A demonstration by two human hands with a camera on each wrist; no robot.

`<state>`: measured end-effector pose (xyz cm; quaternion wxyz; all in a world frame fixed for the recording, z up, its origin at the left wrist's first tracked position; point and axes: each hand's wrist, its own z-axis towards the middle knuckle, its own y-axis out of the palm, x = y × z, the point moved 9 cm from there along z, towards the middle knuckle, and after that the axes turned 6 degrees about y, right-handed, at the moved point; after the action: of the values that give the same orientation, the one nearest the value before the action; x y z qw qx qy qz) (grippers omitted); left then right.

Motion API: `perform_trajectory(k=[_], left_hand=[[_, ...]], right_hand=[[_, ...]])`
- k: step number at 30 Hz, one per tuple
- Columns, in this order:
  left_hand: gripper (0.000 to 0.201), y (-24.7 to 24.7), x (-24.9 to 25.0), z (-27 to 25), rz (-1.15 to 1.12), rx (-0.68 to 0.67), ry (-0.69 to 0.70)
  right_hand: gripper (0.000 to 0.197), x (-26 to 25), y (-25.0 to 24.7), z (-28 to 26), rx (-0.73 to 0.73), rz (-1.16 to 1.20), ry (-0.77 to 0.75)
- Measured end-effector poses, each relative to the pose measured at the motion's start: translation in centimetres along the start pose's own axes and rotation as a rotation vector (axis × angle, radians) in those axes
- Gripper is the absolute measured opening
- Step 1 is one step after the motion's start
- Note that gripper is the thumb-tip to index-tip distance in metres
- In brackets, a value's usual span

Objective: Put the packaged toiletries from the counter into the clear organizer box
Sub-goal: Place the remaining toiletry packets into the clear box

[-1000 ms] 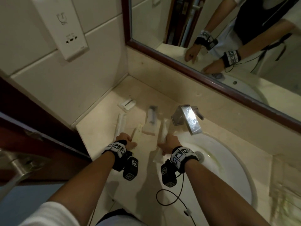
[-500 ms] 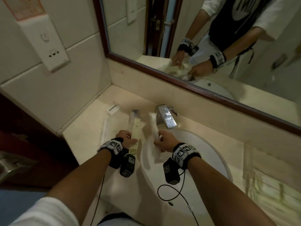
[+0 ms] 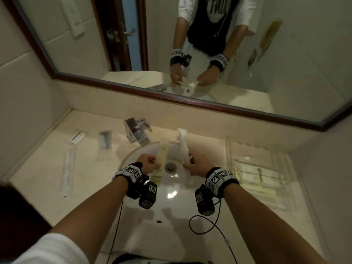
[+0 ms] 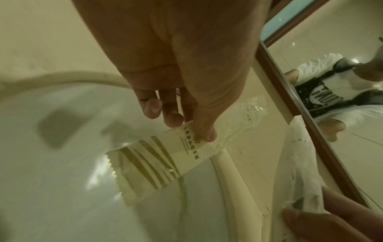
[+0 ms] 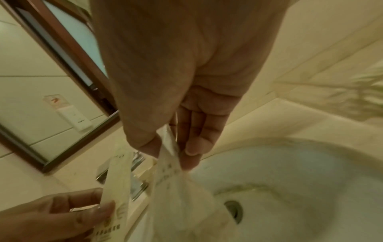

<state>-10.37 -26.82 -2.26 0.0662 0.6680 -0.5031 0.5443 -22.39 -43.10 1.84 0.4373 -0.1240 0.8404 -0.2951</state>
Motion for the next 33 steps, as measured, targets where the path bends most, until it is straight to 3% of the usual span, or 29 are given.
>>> perform_trajectory(k=[4,9,16,26,33], left_hand=[[0.011,5.2,4.7,0.6,0.056,-0.074,0.058],[0.030,10.8,8.6,1.5,0.120,-0.124,0.097],[0.029,19.3,13.0,1.9,0.208,-0.227,0.172],[0.028,29.4,17.7,0.9,0.428,-0.387,0.290],[0.026,33.4,19.0,2.1,0.603,-0.395,0.304]], right_hand=[[0.036,5.5,-3.9,-2.6,0.074,0.076,0.056],[0.033,12.1,-7.9,-6.0,0.176,0.138,0.144],[0.022,19.9,-12.4,-11.2,0.282,0.142,0.220],[0.014,27.2,-15.4,-16.8,0.350,0.233,0.308],[0.010,30.5,-16.3,-18.5,0.401,0.291,0.362]])
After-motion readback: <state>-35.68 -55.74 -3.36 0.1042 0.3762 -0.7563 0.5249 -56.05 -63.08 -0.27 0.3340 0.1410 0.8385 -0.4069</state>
